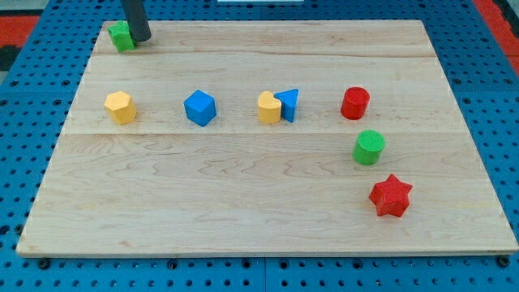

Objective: Push the yellow hexagon up and left a bit

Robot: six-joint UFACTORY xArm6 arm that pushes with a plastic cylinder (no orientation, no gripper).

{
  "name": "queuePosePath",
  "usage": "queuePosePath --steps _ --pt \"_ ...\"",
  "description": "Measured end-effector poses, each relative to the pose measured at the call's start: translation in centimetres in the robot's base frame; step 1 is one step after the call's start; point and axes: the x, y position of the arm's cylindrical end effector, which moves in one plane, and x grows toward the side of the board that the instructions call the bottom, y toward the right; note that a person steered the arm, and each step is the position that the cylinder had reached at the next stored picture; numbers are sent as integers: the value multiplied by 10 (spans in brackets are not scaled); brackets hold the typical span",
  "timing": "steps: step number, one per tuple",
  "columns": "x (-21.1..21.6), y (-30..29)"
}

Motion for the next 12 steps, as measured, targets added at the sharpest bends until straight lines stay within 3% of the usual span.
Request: queuePosePath --steps 1,2,5,6,8,10,11,12 --pt "4 25" --pt "55 39" --pt "185 -57" --pt "195 -2" --pt "110 15" --pt "55 68" --pt "32 110" --pt "45 122"
